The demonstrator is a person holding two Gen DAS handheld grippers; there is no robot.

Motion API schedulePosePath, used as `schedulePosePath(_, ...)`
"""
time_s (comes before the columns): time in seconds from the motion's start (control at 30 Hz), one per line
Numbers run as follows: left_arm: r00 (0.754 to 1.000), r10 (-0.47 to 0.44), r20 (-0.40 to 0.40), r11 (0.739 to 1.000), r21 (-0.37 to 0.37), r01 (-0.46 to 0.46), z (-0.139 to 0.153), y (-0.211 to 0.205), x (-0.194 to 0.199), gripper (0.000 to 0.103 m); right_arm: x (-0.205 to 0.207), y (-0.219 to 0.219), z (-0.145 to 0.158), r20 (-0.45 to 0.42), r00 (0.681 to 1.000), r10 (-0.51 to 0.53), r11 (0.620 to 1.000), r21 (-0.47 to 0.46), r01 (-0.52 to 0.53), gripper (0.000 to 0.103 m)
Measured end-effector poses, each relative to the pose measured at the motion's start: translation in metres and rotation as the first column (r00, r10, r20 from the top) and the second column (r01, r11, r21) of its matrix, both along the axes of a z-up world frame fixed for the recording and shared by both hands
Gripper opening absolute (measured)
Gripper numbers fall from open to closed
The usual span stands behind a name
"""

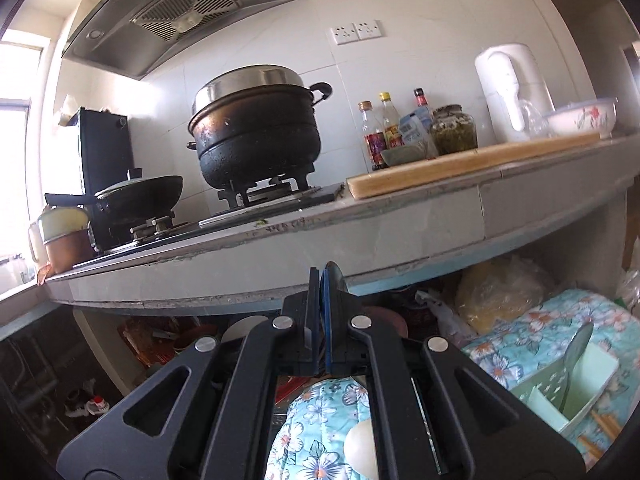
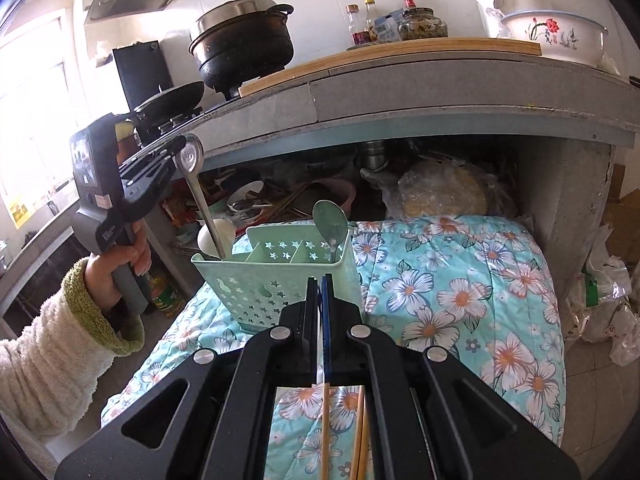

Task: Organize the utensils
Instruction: 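Lift both spoons and lower them into the mint-green holder, then open both grippers and withdraw them from the holder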

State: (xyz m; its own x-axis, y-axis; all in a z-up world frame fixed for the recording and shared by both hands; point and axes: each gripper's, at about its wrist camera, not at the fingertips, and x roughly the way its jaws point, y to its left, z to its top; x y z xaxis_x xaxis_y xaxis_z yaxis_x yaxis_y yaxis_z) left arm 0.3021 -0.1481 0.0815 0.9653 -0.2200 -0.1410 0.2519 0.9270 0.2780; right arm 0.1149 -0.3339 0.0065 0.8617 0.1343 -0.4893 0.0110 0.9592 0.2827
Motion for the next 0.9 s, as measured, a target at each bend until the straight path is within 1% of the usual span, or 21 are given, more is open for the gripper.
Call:
schedulePosePath(0.13,0.997,-0.040,-0.071,0.999,0.013,0.041,-0.018,-0.003,0.003,0.001,0.000,0.000,0.000,0.001,1.000,-0.001,1.000,0.006,0.001,0.002)
schedulePosePath(0.23,0.984,-0.091,-0.150,0.996,-0.011,0.090,-0.028,-0.002,0.005,0.002,-0.002,-0.001,0.002,0.003,1.000,-0.006,1.000,0.008,0.006,0.002)
schedulePosePath(0.27,0.977,-0.115,-0.181,0.993,-0.030,0.111,-0.030,-0.001,0.007,0.003,-0.002,-0.001,0.002,0.004,1.000,-0.009,1.000,0.006,0.009,0.002)
schedulePosePath(0.33,0.950,-0.180,-0.253,0.983,-0.090,0.162,-0.033,0.004,0.010,0.005,-0.005,-0.002,0.005,0.008,1.000,-0.015,1.000,0.007,0.015,0.002)
schedulePosePath(0.37,0.939,-0.206,-0.277,0.977,-0.118,0.180,-0.034,0.006,0.011,0.007,-0.006,-0.003,0.006,0.012,1.000,-0.020,1.000,0.005,0.020,0.002)
schedulePosePath(0.4,0.929,-0.227,-0.293,0.971,-0.140,0.193,-0.035,0.009,0.011,0.013,-0.008,-0.004,0.008,0.017,1.000,-0.026,1.000,0.003,0.026,0.002)
schedulePosePath(0.43,0.921,-0.244,-0.303,0.966,-0.161,0.202,-0.034,0.011,0.010,0.022,-0.009,-0.006,0.010,0.022,0.999,-0.030,1.000,0.003,0.030,0.002)
schedulePosePath(0.5,0.905,-0.282,-0.318,0.952,-0.210,0.223,-0.032,0.019,0.008,0.031,-0.013,-0.008,0.016,0.038,0.998,-0.042,0.999,-0.002,0.042,0.002)
schedulePosePath(0.57,0.892,-0.314,-0.325,0.939,-0.248,0.239,-0.028,0.024,0.003,0.035,-0.016,-0.011,0.023,0.059,0.997,-0.055,0.998,-0.007,0.055,0.002)
schedulePosePath(0.6,0.889,-0.322,-0.324,0.934,-0.264,0.242,-0.026,0.028,0.001,0.039,-0.018,-0.013,0.029,0.073,0.995,-0.062,0.998,-0.010,0.063,0.002)
schedulePosePath(0.77,0.882,-0.341,-0.326,0.915,-0.331,0.231,-0.017,0.047,-0.013,0.049,-0.022,-0.024,0.061,0.149,0.985,-0.091,0.995,-0.032,0.096,0.002)
schedulePosePath(0.83,0.881,-0.331,-0.338,0.915,-0.344,0.211,-0.016,0.055,-0.018,0.056,-0.022,-0.027,0.076,0.188,0.977,-0.100,0.993,-0.044,0.110,0.002)
schedulePosePath(0.9,0.882,-0.314,-0.352,0.919,-0.347,0.188,-0.018,0.063,-0.026,0.060,-0.020,-0.029,0.091,0.225,0.969,-0.104,0.991,-0.054,0.119,0.002)
